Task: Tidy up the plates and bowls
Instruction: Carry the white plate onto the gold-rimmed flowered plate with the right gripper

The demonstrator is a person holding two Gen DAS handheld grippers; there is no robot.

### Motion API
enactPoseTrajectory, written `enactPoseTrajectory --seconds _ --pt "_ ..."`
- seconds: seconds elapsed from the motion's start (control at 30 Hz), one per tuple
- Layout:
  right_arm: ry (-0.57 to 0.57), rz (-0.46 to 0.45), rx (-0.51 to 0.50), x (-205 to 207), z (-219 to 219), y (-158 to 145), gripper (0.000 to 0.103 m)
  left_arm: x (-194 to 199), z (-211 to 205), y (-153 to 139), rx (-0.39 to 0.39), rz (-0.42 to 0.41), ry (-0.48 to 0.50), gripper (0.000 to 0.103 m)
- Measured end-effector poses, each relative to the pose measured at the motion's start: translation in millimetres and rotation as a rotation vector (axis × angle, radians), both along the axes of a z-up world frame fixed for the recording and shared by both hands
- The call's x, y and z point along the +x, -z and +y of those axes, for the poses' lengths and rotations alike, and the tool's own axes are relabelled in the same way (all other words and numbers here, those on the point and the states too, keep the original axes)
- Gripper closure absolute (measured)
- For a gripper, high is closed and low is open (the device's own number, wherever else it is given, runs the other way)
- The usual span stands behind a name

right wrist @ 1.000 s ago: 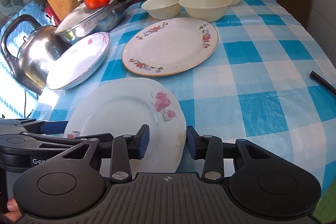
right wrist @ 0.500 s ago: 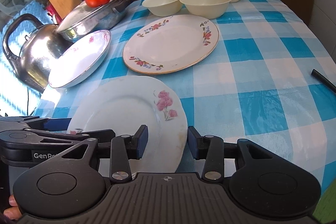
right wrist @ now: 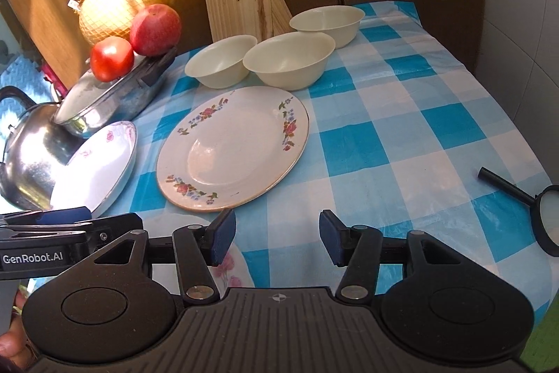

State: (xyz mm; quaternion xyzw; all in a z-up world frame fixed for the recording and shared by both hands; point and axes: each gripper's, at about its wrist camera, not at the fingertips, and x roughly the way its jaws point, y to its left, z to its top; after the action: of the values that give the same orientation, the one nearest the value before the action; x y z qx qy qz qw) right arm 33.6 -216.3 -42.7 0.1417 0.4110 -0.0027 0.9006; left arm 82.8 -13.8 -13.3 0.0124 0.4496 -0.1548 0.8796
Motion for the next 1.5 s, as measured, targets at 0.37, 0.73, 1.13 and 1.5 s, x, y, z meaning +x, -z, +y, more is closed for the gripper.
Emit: enactPoseTrajectory --seconds 0.37,0.73,1.13,1.5 --pt "0.066 0.044 0.124 50 -23 14 0.04 84 -22 11 -0.004 0.017 0.005 0.025" --pt "0.066 0.086 0.222 72 -34 29 0.053 130 -38 43 0.026 0.085 0.016 0.025" --pt "0.064 0.105 0.282 81 -39 33 0.071 145 -46 51 -0.023 0.144 0.082 0.023" --pt "0.088 0.085 0.283 68 -54 32 0.07 118 -51 49 -0.017 0.144 0.146 0.024"
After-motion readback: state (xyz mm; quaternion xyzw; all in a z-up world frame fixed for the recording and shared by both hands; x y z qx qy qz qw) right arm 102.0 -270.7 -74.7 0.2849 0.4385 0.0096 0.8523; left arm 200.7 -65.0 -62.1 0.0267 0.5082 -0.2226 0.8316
